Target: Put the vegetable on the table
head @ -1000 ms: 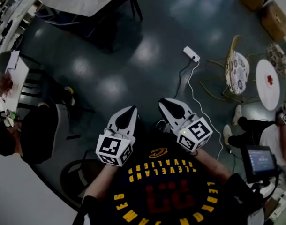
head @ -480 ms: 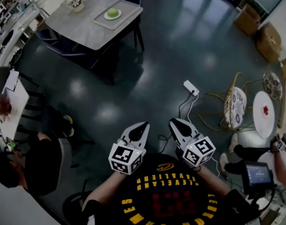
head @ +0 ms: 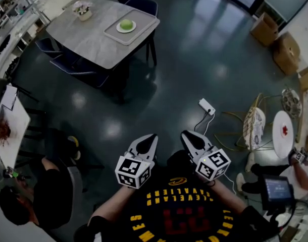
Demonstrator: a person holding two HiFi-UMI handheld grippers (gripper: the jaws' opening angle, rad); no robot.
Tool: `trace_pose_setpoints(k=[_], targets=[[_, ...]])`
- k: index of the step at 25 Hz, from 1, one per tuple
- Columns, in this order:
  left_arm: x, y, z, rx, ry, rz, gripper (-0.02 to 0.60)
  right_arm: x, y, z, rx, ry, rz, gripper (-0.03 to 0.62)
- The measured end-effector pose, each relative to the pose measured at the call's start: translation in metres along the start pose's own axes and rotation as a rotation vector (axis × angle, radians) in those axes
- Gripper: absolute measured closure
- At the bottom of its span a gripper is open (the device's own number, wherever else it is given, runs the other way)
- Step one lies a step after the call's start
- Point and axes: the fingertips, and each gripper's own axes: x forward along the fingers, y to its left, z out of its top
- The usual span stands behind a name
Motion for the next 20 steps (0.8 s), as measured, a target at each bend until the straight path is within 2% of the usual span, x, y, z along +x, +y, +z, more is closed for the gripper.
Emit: trace_pose_setpoints(k=[3,10,15,20], targets=[[0.005,0.012,0.007,-0.002,-0.004,0.008,0.581,0.015,-0.008,0.004,0.015,0.008,-0.002,0.553],[0.027,0.054,0.026,-0.023,-0.013,0.061,0.581,0.067,-0.022,0.017,0.017,0.034,0.050,0.553],[0.062,0.084,0.046,-0.035,-0.011,0.120,0.581,0.111,-0.051,0.036,0.024,0.054,0.109,0.553],[0.112,0.097,0.079,-0.027,-0.005,0.159,0.581,0.147,-0.096,0.071,0.046,0.062,0.155,0.553]])
